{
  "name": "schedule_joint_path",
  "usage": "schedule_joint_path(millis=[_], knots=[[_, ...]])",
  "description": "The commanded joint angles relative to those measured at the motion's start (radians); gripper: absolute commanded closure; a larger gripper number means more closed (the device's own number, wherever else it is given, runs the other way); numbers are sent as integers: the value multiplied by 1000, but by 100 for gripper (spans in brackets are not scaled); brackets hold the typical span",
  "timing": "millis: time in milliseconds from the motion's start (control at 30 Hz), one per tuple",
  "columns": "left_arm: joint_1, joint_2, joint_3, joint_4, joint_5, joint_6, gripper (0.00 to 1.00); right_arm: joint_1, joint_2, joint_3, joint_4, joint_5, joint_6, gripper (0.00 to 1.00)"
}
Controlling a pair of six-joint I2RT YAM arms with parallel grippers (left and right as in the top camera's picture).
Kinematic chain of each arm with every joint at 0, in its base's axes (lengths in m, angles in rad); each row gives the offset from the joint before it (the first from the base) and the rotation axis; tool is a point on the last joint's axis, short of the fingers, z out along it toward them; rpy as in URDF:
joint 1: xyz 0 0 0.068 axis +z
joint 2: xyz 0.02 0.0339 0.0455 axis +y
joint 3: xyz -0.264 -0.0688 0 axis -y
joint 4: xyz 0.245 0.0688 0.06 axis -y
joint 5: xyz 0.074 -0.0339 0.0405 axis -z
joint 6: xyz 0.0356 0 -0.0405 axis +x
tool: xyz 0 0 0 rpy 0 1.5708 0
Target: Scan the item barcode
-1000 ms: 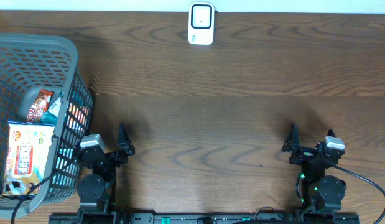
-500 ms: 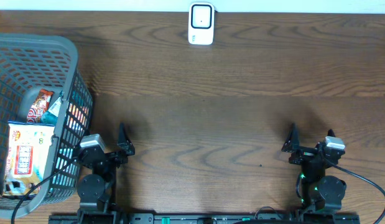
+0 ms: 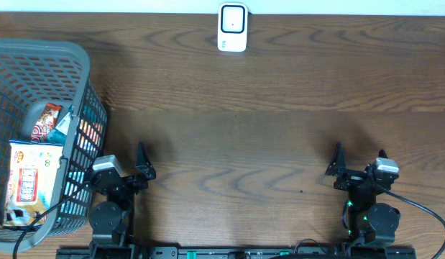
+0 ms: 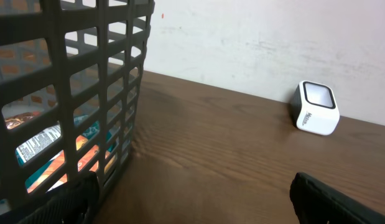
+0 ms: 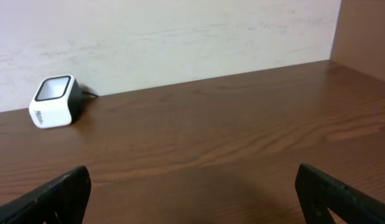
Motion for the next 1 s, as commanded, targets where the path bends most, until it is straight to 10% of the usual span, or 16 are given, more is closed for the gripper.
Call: schedule_joint_path(millis=[0,600,967], knots=[[4,-6,-24,-33,5,-9,2,-6,1,-1,-3,15,-11,1],[4,-5,-24,-27,1,1,2,-6,1,-1,-3,16,-11,1],[3,-5,17,75,369,-76,2,-6,1,-1,-3,16,-11,1]])
